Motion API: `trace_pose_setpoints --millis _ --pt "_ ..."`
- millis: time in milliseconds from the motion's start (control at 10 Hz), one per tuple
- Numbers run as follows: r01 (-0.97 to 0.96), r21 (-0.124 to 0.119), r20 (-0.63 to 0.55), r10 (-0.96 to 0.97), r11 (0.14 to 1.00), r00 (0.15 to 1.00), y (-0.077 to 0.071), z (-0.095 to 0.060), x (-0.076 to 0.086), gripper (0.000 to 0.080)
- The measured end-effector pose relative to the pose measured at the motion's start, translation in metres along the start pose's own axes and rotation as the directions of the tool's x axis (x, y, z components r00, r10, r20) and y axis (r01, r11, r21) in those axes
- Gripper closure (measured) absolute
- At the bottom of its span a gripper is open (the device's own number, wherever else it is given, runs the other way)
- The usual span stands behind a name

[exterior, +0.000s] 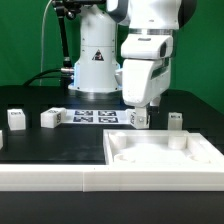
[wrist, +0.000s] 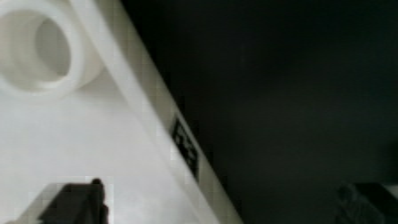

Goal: Assemble one leg

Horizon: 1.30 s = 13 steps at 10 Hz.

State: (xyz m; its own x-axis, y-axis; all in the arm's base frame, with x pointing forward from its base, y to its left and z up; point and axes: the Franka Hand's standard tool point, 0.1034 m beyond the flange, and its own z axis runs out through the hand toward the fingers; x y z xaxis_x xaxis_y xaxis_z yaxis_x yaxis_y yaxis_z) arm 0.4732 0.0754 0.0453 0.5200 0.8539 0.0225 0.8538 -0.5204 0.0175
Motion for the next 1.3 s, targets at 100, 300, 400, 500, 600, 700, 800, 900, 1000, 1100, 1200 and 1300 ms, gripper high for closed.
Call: trace_pose_setpoints --millis 100,300,400,500,600,700,800,900,1000,1100,1200,1300 --pt "-0.194 0.010 0.002 0.194 0.981 0.981 -0.009 0.001 0.003 0.0150" --pt "-0.431 0.014 0.001 0.431 0.902 0.903 -0.023 0.002 0.018 0.0150" --pt "-0.480 0.019 0.004 0.480 0.877 0.877 -0.026 0.003 0.020 0.0150" --pt "-0.513 0.025 0.003 0.513 0.858 0.858 -0.026 0.004 0.019 0.0150" --pt "-0.593 0.032 0.005 0.593 0.805 0.805 -0.027 0.004 0.020 0.0150" --pt "-0.647 0.037 0.007 0.647 0.762 0.762 -0.027 0.004 0.021 0.0150" --pt "-0.725 0.043 0.009 0.725 0.688 0.689 -0.030 0.003 0.023 0.0150" --pt "-0.831 0.047 0.011 0.832 0.554 0.555 -0.040 0.002 0.028 0.0150" --pt "-0.870 0.049 0.019 0.871 0.490 0.492 -0.047 0.003 0.030 0.0150" --pt "-0.924 0.054 0.022 0.924 0.379 0.381 -0.053 0.004 0.033 0.0150" --pt "-0.948 0.058 0.022 0.949 0.313 0.315 -0.060 0.006 0.035 0.0150" --pt "-0.959 0.060 0.027 0.960 0.276 0.278 -0.064 0.008 0.035 0.0150"
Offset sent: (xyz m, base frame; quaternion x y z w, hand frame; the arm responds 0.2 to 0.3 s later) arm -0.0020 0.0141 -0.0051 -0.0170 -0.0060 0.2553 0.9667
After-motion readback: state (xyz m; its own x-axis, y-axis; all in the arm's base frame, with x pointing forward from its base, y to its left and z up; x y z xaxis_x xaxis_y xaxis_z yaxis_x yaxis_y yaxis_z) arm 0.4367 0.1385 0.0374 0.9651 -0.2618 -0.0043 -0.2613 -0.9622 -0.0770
